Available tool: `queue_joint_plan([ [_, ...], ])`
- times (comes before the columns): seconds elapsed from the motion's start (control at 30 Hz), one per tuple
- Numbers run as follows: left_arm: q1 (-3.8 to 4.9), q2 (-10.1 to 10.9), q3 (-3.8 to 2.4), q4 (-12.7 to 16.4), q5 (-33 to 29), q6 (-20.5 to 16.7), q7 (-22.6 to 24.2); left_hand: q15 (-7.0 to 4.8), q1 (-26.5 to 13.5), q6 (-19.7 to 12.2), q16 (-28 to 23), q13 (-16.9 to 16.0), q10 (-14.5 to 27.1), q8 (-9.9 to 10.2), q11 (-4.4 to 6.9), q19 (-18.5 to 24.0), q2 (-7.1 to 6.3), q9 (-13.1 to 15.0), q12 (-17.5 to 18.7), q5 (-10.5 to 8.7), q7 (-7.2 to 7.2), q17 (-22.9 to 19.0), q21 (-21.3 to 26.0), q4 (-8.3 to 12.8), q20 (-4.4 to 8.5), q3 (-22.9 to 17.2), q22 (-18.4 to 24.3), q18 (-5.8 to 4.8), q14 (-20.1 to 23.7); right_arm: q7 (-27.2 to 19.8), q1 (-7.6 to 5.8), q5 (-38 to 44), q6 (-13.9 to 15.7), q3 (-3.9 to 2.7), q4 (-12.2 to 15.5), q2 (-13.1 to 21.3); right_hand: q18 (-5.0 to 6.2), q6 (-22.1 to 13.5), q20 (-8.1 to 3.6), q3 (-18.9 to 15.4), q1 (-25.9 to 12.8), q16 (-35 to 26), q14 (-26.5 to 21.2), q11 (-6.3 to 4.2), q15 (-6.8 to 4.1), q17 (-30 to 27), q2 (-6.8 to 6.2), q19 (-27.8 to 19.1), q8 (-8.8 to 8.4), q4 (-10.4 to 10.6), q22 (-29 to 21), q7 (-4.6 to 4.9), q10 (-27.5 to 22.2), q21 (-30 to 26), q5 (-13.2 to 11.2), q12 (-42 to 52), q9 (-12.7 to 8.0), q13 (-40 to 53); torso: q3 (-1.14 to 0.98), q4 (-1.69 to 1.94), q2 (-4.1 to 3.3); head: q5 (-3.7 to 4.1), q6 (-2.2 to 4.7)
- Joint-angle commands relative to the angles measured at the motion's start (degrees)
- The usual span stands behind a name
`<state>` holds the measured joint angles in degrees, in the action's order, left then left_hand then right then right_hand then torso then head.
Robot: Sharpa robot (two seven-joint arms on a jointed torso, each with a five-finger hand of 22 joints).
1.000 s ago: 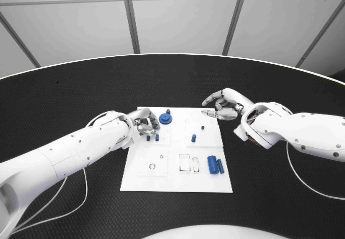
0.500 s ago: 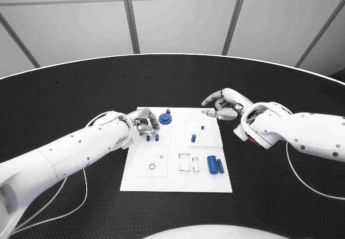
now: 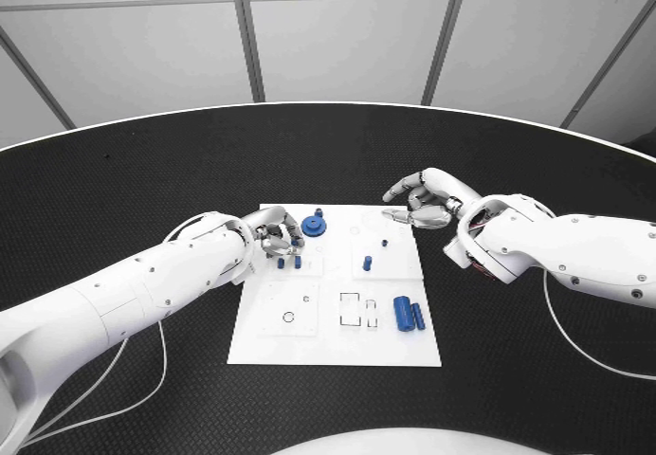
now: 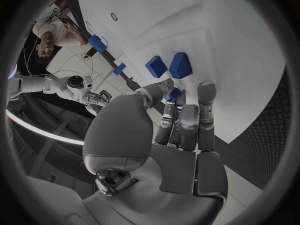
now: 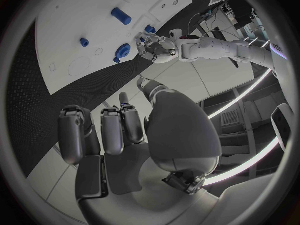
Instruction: Assemble the parts on the task board
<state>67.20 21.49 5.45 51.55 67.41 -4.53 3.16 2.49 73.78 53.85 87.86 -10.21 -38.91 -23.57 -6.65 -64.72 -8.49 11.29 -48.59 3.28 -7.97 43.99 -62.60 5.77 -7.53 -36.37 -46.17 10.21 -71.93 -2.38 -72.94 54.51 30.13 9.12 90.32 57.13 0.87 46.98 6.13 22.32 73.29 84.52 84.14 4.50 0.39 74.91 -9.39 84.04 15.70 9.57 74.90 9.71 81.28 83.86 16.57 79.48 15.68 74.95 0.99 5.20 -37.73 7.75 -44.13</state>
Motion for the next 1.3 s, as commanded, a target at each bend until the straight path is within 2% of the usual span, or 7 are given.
queue_joint_plan([
  [0.03,0.00,-0.04,0.00,-0.04,-0.03,0.11,-0.06,0.05,0.17,-0.01,-0.31,0.09,0.33,0.21,-0.03,0.37,-0.41,0.09,0.16,-0.21,-0.19,-0.12,0.09,-0.08,0.04,0.30,0.04,-0.54,0.53,0.00,0.00,0.00,-0.01,0.00,-0.02,-0.02,0.89,0.29,-0.39,0.34,-0.50,-0.07,3.39,-0.01,-0.44,4.14,0.02,2.93,0.32,-0.07,9.59,-0.10,0.34,-0.17,0.25,0.28,-0.09,4.60,-0.02,-0.04,0.00,0.04,0.00],
  [0.37,0.00,-0.02,0.00,-0.13,-0.16,0.21,-0.01,0.14,0.21,-0.12,-0.41,0.30,0.66,0.28,-0.13,0.50,-0.50,0.08,0.46,-0.21,-0.34,-1.04,0.19,-0.04,-0.06,0.31,0.20,-0.50,0.95,0.02,0.00,0.00,-0.04,0.00,-0.08,-0.06,0.89,0.29,-0.39,0.34,-0.50,-0.07,3.39,-0.01,-0.44,4.14,0.02,2.93,0.32,-0.07,9.59,-0.10,0.34,-0.17,0.25,0.28,-0.09,4.60,0.03,0.08,0.01,0.01,0.04],
  [0.43,0.00,0.01,0.00,-0.08,-0.35,0.11,0.17,0.34,0.24,-0.53,-0.55,0.70,1.37,0.53,-0.37,0.80,-1.00,-0.01,1.06,-0.21,-0.54,-2.27,0.43,0.13,-0.23,0.48,0.58,-0.43,1.50,0.01,0.00,0.00,-0.04,0.00,-0.11,-0.09,0.89,0.29,-0.39,0.34,-0.50,-0.07,3.39,-0.01,-0.44,4.14,0.02,2.93,0.32,-0.07,9.59,-0.10,0.34,-0.17,0.25,0.28,-0.09,4.60,0.03,0.05,0.04,-0.02,0.03],
  [0.53,0.00,0.14,0.00,0.08,-0.55,-0.32,0.58,0.88,0.40,-2.09,-1.09,1.62,3.57,1.56,-1.00,1.61,-2.21,-0.42,2.33,-0.18,-0.98,-6.56,1.12,0.57,-0.74,1.19,1.62,-0.24,3.36,-0.01,0.00,0.00,-0.03,0.00,-0.16,-0.11,0.89,0.29,-0.39,0.34,-0.50,-0.07,3.39,-0.01,-0.44,4.14,0.02,2.93,0.32,-0.07,9.59,-0.10,0.34,-0.17,0.25,0.28,-0.09,4.60,0.03,0.03,0.03,-0.04,0.06],
  [0.7,-0.01,0.44,0.00,0.48,-1.18,-1.22,1.19,1.14,0.49,-2.76,-1.20,1.98,4.90,2.10,-1.27,1.79,-2.95,-0.63,2.61,-0.17,-1.20,-7.32,1.24,0.79,-1.03,2.10,1.84,-0.19,3.68,-0.05,0.00,0.00,-0.03,0.00,-0.31,-0.20,0.89,0.29,-0.39,0.34,-0.50,-0.07,3.39,-0.01,-0.44,4.14,0.02,2.93,0.32,-0.07,9.59,-0.10,0.34,-0.17,0.25,0.28,-0.09,4.60,0.04,0.10,0.07,-0.06,0.06],
  [0.97,0.00,0.90,0.00,1.02,-1.57,-2.17,1.59,1.37,0.80,-3.74,-1.21,2.29,6.14,2.84,-1.53,1.88,-3.18,-0.98,2.69,-0.15,-1.46,-8.18,1.28,0.88,-1.26,3.03,2.03,-0.16,3.94,-0.10,0.00,0.00,-0.06,0.00,-0.69,-0.39,0.90,0.28,-0.39,0.45,-0.49,-0.12,3.37,-0.01,-0.44,4.05,-0.02,2.90,0.35,-0.11,9.56,-0.09,0.25,-0.23,0.25,0.17,-0.15,4.48,0.00,-0.01,0.04,-0.20,0.19],
  [1.3,0.06,2.08,-0.02,2.34,-2.34,-1.76,1.49,1.49,0.97,-3.95,-1.28,2.50,6.83,3.06,-1.65,2.16,-3.21,-1.13,2.79,-0.15,-1.60,-8.93,1.56,0.88,-1.38,3.59,2.52,-0.07,4.22,-0.16,0.01,0.00,-0.10,0.00,-0.97,-0.49,0.90,0.28,-0.39,0.45,-0.49,-0.12,3.37,-0.01,-0.44,4.05,-0.02,2.90,0.35,-0.11,9.56,-0.09,0.25,-0.23,0.25,0.17,-0.15,4.48,0.03,0.19,0.13,-0.21,0.28],
])
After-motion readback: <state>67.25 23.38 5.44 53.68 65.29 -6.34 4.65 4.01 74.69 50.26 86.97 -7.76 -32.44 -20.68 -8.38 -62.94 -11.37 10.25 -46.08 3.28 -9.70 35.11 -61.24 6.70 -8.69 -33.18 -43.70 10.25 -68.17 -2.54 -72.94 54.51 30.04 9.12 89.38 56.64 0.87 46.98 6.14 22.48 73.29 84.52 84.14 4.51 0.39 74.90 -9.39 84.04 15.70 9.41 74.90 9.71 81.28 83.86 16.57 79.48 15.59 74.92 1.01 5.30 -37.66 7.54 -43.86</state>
